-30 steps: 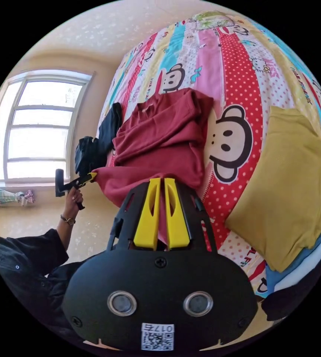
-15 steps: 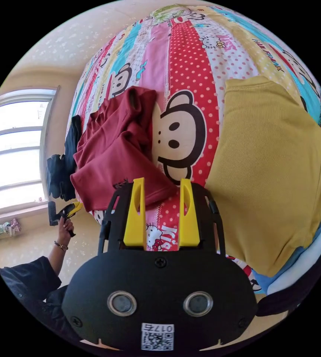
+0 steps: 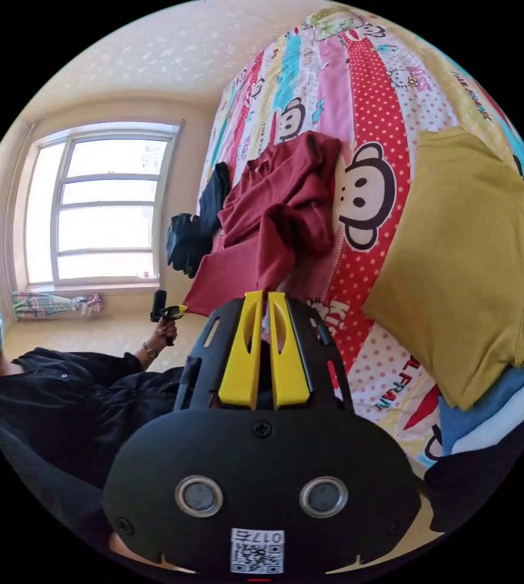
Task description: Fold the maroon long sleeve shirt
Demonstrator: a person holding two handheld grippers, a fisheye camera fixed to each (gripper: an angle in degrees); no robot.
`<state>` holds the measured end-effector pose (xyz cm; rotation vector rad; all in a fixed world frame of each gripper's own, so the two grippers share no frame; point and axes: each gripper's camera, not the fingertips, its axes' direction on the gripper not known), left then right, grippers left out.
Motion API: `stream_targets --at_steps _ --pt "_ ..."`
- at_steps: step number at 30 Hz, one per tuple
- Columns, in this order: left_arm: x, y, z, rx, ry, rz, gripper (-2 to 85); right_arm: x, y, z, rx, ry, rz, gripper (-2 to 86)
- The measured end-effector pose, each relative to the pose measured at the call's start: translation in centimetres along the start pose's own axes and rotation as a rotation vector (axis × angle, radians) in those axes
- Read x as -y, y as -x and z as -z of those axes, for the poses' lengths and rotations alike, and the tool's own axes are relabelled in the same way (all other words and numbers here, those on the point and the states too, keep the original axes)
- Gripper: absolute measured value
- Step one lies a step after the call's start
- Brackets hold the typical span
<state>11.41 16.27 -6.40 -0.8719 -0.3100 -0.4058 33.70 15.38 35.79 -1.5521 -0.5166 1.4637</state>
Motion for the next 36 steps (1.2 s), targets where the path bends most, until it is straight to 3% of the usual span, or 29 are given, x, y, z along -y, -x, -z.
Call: stream_targets --at_steps 5,11,14,19,24,27,29,32,34,36 --pt "-7.9 0.7 0.8 -0.208 -0.124 0.175 4.2 -8.0 0.8 3.4 0.133 -0.068 -0.121 0.6" --pt "-8.3 1.8 1.8 -0.327 -0.282 0.256 4.1 -12.3 -1.7 5.0 0.337 -0.271 -0.248 0.5" --pt "-2.1 0.5 2.9 -0.328 -0.289 0.169 4.2 -7.4 -2.3 4.3 0.378 -0.289 -0.185 0.4" --pt "12.0 -3.6 5.8 -0.300 -0.319 -0.023 4.4 9.3 -1.0 1.0 0.427 -0.322 0.013 0.7" --pt "23.1 -3.9 9.3 -0.211 -0.425 -0.004 8.1 21.7 -0.6 -2.6 0.432 -0.509 -0.019 2.3" --pt "24.5 -3.5 9.6 -0.095 -0.488 0.058 10.0 23.9 0.1 -5.5 0.286 -0.532 -0.158 4.4" --pt "23.7 -3.1 8.2 0.039 -0.462 0.084 10.9 24.2 1.1 -7.4 0.205 -0.464 -0.146 5.9" --pt "21.2 -1.2 4.9 0.229 -0.389 0.190 13.8 23.2 2.3 -10.6 -0.107 -0.289 -0.084 8.2" --pt "19.3 0.3 2.7 0.289 -0.365 0.252 15.7 21.5 2.9 -13.1 -0.288 -0.218 -0.058 8.2" --pt "18.0 2.0 0.3 0.269 -0.320 0.296 16.8 20.6 4.0 -14.9 -0.335 -0.205 0.004 7.2"
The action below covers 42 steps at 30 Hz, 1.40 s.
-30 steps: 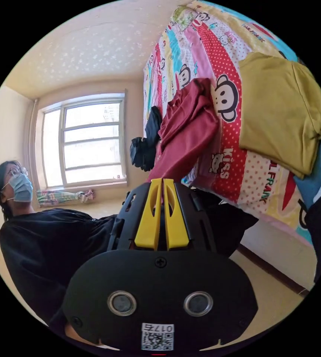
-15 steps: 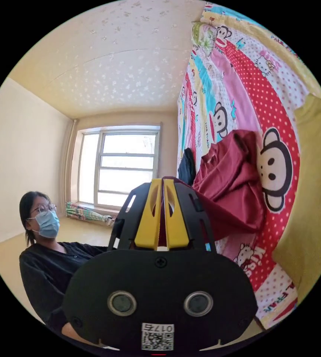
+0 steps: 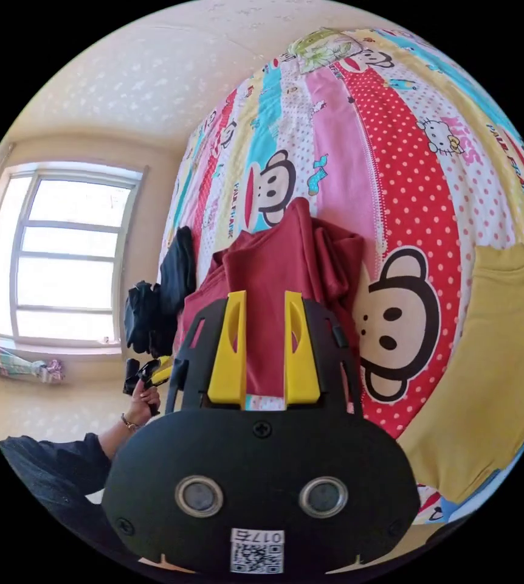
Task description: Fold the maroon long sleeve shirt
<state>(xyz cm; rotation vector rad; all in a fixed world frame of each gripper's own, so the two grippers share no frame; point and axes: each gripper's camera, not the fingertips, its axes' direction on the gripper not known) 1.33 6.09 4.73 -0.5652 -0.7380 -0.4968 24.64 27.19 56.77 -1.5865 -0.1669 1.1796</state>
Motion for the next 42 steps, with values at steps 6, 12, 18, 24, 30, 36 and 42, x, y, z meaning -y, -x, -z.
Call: stream_targets --at_steps 6,12,18,24,30,36,42 --pt "-1.7 1.6 -4.4 -0.109 0.068 0.118 13.7 -1.4 6.7 -8.1 -0.490 0.176 0.326 1.3" --pt "-0.7 -4.4 -1.7 -0.228 0.084 -0.082 5.5 -1.5 2.6 -11.9 -0.650 0.336 0.220 0.4" --pt "-3.8 -20.8 -3.5 -0.027 0.170 -0.584 5.2 -3.9 0.3 -6.6 -0.387 0.146 0.014 0.5" --pt "-8.7 -31.5 -15.1 0.117 0.342 -0.859 5.3 -11.5 -4.3 -2.8 -0.297 0.110 -0.141 0.5" --pt "-12.1 -31.8 -23.3 0.031 0.587 -0.845 6.3 -15.9 -8.7 -0.7 -0.177 0.098 -0.241 0.7" --pt "-10.2 -25.4 -18.0 0.062 0.236 -0.506 12.5 -17.0 -12.8 1.3 0.043 0.031 -0.303 2.6" --pt "-7.6 -17.8 -17.7 0.103 0.184 -0.189 17.8 -18.0 -16.5 0.7 0.357 -0.024 -0.457 10.6"
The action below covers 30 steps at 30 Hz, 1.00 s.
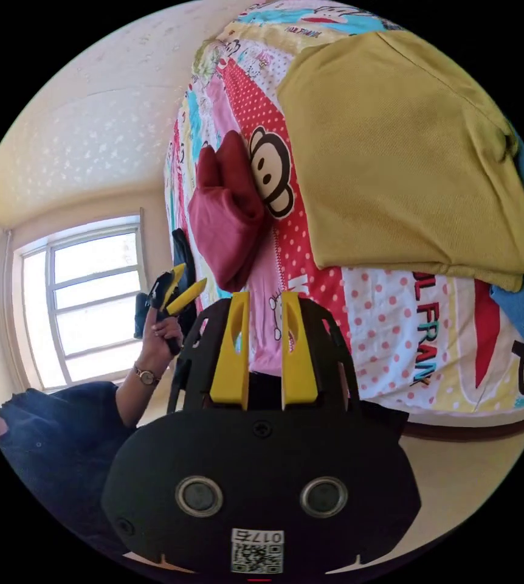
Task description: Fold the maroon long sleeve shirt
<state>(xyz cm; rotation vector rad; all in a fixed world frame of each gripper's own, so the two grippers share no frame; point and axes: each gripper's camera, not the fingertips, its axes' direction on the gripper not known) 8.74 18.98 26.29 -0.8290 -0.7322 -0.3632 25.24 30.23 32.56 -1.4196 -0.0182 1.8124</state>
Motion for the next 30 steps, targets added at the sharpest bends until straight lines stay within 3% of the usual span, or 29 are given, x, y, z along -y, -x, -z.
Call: stream_targets --at_steps 2,6,11,17,20,22,24,27,30 --pt "0.1 2.0 -2.5 -0.055 0.079 0.069 18.4 0.1 -1.4 -0.3 0.107 0.011 -0.062 13.5" --pt "-0.4 3.2 -2.8 -0.150 0.051 0.151 16.5 -0.8 -4.2 -0.4 0.318 -0.075 -0.194 16.9" --pt "-2.0 3.1 -2.1 -0.441 0.115 0.166 8.6 -1.6 -5.2 -2.9 0.445 -0.109 -0.297 20.2" --pt "-4.1 -0.2 3.2 -0.511 0.157 0.044 8.0 -0.6 -3.8 -7.9 0.536 -0.194 -0.376 24.6" --pt "-5.5 -1.0 6.2 -0.461 0.207 -0.017 8.0 0.3 -3.1 -10.1 0.586 -0.199 -0.382 23.6" --pt "-6.3 -0.7 8.4 -0.456 0.226 -0.057 8.0 -0.1 -1.4 -11.0 0.615 -0.166 -0.329 18.1" --pt "-7.1 0.0 11.1 -0.500 0.240 -0.078 7.9 -1.4 1.7 -10.9 0.450 -0.107 -0.201 12.8" --pt "-8.6 0.8 16.5 -0.530 0.249 -0.154 7.9 -4.7 8.1 -12.1 0.291 -0.020 0.055 10.5" --pt "-9.7 2.1 22.7 -0.563 0.222 -0.218 7.9 -7.5 13.3 -15.1 0.293 0.030 0.186 9.4"
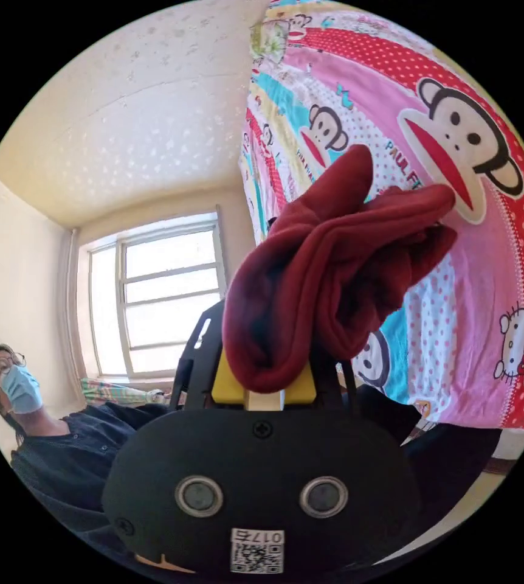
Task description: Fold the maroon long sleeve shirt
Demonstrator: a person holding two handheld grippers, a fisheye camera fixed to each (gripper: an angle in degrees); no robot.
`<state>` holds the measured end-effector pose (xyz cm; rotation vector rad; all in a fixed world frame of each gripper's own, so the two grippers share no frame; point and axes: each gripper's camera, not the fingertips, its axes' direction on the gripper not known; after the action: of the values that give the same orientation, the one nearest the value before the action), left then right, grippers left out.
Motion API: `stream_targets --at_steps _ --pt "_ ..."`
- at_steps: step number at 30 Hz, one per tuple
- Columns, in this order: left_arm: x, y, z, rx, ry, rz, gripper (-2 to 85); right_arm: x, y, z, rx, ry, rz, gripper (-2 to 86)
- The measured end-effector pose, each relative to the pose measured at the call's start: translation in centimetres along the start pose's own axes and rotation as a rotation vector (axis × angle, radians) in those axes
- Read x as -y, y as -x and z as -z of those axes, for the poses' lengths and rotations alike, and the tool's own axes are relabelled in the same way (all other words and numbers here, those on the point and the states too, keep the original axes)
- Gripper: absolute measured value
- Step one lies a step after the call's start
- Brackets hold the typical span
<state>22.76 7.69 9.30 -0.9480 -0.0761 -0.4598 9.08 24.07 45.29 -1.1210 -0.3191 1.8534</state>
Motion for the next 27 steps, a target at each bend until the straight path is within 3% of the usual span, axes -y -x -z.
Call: stream_targets --at_steps 5,10,12,16,20,23,27 --pt "-1.8 -5.4 11.6 0.029 -0.154 -0.173 8.0 0.4 6.2 -11.1 0.035 0.147 0.143 8.5" --pt "-3.7 -10.2 18.8 0.159 -0.274 -0.364 8.2 1.0 12.0 -22.7 0.209 0.248 0.273 8.3" --pt "-4.0 -10.0 20.3 0.239 -0.319 -0.347 8.6 0.9 12.5 -25.9 0.208 0.261 0.277 8.5" --pt "-5.0 -3.4 22.1 0.421 -0.379 -0.053 11.7 0.1 8.0 -31.6 0.006 0.328 0.058 9.1" --pt "-8.2 4.8 20.7 0.470 -0.251 0.168 10.7 -3.3 3.3 -29.0 -0.097 0.342 -0.058 5.5" --pt "-10.1 8.9 19.3 0.459 -0.194 0.247 8.3 -7.5 0.2 -22.1 -0.274 0.267 -0.142 3.2" --pt "-8.7 10.5 16.4 0.398 -0.119 0.209 7.9 -15.8 -1.3 -8.6 -0.531 0.031 -0.269 1.4"
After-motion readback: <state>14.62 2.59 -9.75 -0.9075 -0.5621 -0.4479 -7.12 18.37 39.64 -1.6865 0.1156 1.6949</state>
